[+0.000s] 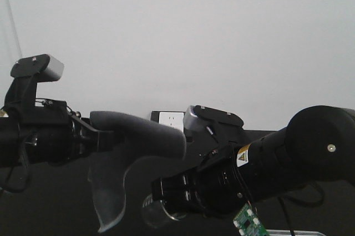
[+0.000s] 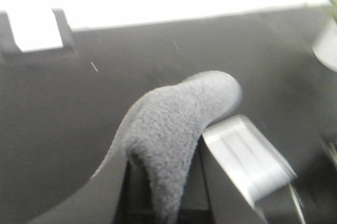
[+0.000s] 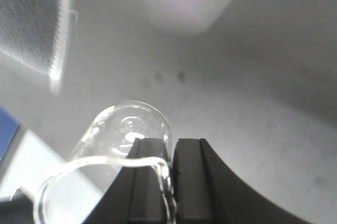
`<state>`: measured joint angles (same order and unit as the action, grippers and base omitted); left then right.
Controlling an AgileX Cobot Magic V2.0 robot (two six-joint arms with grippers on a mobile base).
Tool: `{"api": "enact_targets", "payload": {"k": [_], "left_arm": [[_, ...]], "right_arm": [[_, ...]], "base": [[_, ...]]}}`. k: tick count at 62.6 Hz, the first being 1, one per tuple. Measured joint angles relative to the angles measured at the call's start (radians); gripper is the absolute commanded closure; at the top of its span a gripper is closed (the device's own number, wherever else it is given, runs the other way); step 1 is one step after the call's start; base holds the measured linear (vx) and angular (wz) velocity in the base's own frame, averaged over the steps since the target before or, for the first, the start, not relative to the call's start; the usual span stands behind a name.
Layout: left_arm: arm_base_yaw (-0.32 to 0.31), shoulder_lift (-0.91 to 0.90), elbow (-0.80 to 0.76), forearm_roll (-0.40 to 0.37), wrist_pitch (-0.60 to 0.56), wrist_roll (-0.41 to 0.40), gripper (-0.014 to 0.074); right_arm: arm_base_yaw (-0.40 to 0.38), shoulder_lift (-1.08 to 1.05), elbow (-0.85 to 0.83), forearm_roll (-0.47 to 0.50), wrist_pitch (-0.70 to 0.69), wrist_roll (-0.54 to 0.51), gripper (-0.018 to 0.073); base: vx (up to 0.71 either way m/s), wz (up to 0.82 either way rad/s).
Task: Wipe beaker with gray cloth and return to tray
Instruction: 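Lift both and rub the cloth against the beaker held by right gripper, then lower the glass beaker back onto the metal tray with right gripper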
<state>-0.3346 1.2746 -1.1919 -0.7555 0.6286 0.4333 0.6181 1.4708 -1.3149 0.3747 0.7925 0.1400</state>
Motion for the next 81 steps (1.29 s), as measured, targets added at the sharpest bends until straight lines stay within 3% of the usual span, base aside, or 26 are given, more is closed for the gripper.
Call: {"api": "enact_targets", "payload": {"k": [17,25,32,45,55,67,81], "left_arm": [[-0.004,0.002,0.0,0.009,0.42,-0.034,0.0596],[-0.004,0.002,0.0,0.011,0.512,-0.034,0.0596],[-0.004,0.002,0.0,0.012,0.428,-0.036,0.0596],[-0.004,0.002,0.0,0.008,0.055,-0.044,0.0596],[-0.004,0.002,0.0,0.038,-0.051,-0.044,0.0596],[0.0,0.002,0.038,0.221,-0.01,-0.101,0.0593],[0.068,0.003,0.217,0.51,-0.037,-0.375,0.0577]], "right_arm": [[0.0,0.0,0.0,-0.021,-0.206,0.069,0.0568],[-0.001,0.0,0.0,-0.024,-0.222,0.07,0.0568],[-0.001,0.0,0.0,-0.024,-0.192,0.07,0.0568],[-0.001,0.0,0.0,-0.034,-0.066,0.044,0.0568],[-0.026,0.0,0.0,-0.131,0.032,0.044,0.0568],[-0.205,0.0,0.001,-0.268,0.2,0.053,0.0568],[-0.425,-0.006,0.156,-0.375,0.245,0.002,0.0568]], "base": [[0.0,0.0],[0.0,0.0],[0.0,0.0],[0.0,0.0],[0.0,0.0],[0.0,0.0],[0.0,0.0]]}}
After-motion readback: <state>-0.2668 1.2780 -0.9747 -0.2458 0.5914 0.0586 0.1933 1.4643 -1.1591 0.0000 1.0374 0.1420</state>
